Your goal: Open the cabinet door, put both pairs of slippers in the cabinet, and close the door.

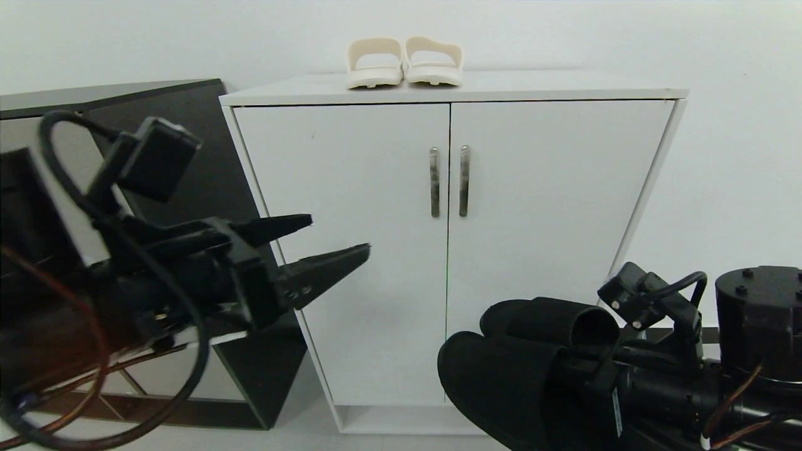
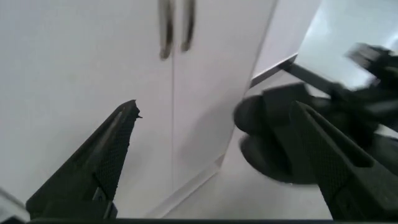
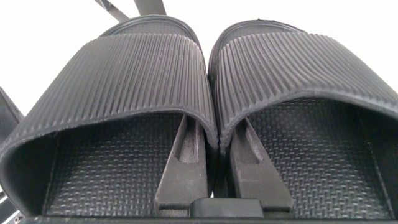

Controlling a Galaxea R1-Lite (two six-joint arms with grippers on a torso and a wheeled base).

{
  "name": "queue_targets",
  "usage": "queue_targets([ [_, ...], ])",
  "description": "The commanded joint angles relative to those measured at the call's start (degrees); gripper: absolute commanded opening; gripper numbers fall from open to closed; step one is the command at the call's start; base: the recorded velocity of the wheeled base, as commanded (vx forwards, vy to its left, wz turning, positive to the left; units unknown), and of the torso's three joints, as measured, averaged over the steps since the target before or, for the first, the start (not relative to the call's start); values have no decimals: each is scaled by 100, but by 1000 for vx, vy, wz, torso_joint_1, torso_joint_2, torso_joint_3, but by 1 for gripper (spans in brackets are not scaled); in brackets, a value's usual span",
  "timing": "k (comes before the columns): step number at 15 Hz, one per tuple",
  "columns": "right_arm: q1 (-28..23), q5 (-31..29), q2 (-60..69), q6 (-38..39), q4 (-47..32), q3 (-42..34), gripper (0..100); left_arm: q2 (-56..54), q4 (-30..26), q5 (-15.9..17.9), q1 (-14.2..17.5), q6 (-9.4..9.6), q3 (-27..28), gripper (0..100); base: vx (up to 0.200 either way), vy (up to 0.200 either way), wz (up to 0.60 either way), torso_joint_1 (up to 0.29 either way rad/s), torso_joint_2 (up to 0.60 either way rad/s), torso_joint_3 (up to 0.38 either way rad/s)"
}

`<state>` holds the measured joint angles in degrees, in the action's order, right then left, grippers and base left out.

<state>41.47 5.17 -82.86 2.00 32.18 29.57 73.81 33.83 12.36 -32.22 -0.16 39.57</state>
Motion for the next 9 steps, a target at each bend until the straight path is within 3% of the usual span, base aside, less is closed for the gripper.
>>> queue_targets([
  [1,1,10,-11,2,-2,-31,0,1267,256,-137,-540,-19,780,100,0,0,0,0,0,0],
  [3,1,28,-37,11,-2,-31,0,2120,256,-50,-592,-37,1686,100,0,0,0,0,0,0],
  [4,1,28,-55,11,-2,-39,0,2357,238,179,-601,-134,2011,100,0,0,0,0,0,0],
  [5,10,46,-64,11,-10,-39,0,2524,221,407,-628,-274,2266,100,0,0,0,0,0,0],
  [7,19,107,-178,2,7,-83,0,2831,124,548,-698,-678,2758,100,0,0,0,0,0,0],
  [9,19,142,-213,2,7,-110,0,2937,-105,926,-716,-810,3021,100,0,0,0,0,0,0],
])
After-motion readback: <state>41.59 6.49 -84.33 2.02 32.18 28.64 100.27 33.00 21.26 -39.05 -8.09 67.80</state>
